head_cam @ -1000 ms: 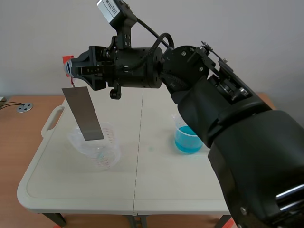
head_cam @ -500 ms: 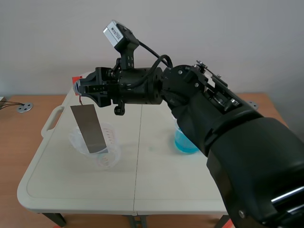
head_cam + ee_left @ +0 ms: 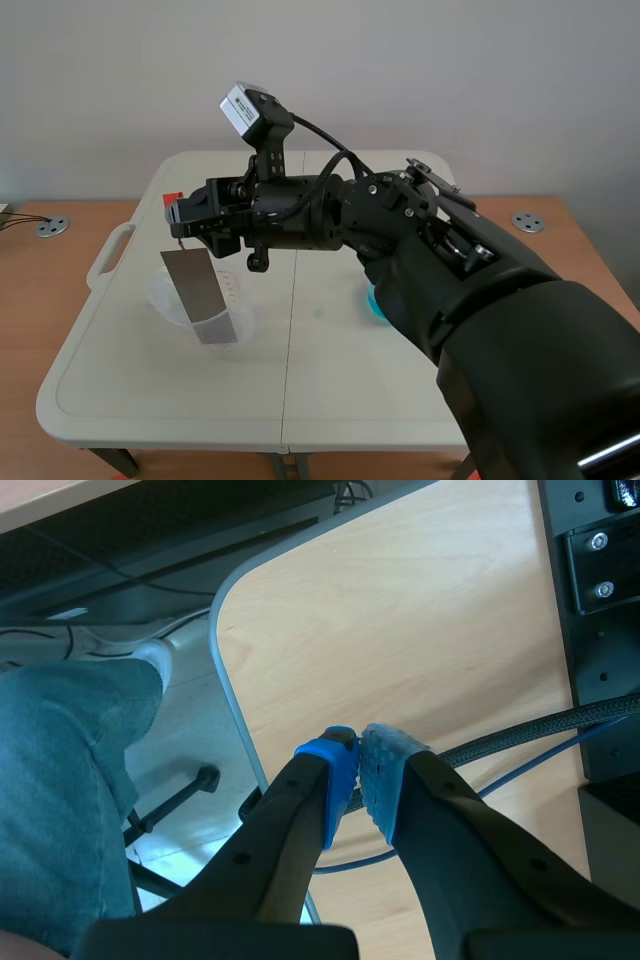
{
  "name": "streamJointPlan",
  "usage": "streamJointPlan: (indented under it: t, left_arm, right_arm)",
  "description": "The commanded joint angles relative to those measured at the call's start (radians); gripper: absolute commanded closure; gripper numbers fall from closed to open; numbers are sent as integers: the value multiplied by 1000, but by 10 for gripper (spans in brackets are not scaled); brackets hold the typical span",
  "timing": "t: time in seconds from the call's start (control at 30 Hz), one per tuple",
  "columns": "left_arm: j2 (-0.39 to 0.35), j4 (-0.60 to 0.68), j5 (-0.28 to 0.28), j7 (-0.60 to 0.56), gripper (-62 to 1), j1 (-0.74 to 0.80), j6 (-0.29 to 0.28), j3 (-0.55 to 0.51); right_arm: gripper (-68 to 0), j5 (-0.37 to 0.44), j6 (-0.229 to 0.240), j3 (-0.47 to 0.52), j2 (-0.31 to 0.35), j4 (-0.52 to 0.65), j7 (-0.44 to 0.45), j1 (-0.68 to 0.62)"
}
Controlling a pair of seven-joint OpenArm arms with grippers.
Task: Hold the metal plate by the orange handle, dip it into the blue solution, take it out and point at it, then put the plate back in the beaker on the left.
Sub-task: 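Put the plate into the left beaker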
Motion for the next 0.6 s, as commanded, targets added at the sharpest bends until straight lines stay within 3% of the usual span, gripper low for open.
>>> streamJointPlan:
  t: [0.0,0.2,0.4,0.5,0.57]
  left_arm:
    - [0,6,1,-7,-60,11,-1,-6]
    - [0,6,1,-7,-60,11,-1,-6]
    - [0,6,1,-7,-60,11,-1,-6]
    - [0,6,1,-7,-60,11,-1,-6]
    - [0,6,10,-7,-95,11,-1,-6]
  right_arm:
    - [-13,-2,16,-2,-8,6,22,20]
    - [-38,-50,16,-2,-8,6,22,20]
    - [-246,-67,16,0,-7,6,22,24]
    - [-313,-67,16,14,-3,6,22,29]
    - [-351,-67,16,31,0,6,25,31]
